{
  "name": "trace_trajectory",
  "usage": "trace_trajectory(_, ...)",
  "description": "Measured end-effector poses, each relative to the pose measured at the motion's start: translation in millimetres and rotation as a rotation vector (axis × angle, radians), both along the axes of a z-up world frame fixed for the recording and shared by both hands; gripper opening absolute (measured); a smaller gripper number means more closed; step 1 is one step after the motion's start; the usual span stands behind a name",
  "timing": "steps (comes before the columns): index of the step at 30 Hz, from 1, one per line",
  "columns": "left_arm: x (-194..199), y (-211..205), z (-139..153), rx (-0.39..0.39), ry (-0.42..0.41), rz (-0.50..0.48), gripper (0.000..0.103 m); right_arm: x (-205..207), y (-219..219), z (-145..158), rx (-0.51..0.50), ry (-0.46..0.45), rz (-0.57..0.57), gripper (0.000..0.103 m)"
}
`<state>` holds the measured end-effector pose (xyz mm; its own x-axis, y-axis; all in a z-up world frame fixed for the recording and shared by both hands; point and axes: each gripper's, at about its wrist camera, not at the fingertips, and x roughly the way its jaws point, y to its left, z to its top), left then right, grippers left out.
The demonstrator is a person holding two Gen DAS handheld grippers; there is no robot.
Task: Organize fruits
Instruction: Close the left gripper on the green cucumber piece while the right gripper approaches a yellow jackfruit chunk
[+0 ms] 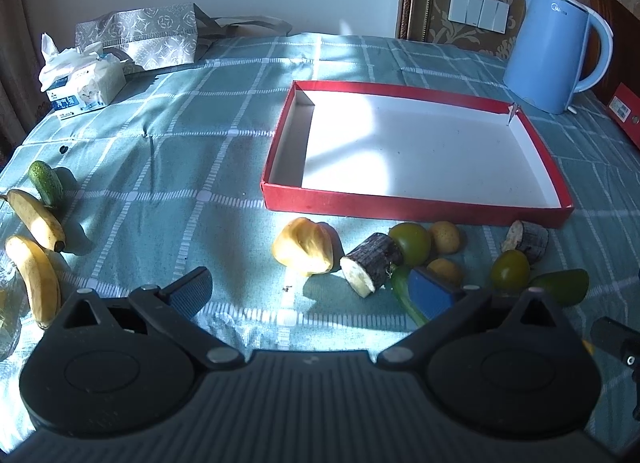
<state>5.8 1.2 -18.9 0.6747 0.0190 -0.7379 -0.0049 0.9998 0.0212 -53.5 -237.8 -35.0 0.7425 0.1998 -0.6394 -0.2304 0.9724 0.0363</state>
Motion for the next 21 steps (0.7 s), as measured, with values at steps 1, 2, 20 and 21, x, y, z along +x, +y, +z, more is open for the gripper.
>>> trace_trajectory(1,-1,0,0,0.004,-0.007,-0.001,0.103,0,1,1,-0.01,-0.001,0.012,0.103)
trace_trajectory(2,-2,-1,0,0.012,-0.013,-0.005,0.103,0,3,0,-0.018,-0.001,0.02,0.103)
trace_trajectory(20,-20,-11,-9,0.041,-0.024,-0.07,0.103,2,9,-21,-0.066,0.053,0.141,0.079)
trace_trajectory(21,-19,-11,-9,0.047,-0.019,-0.07,0.103,1,9,-21,-0.071,0.05,0.141,0.079)
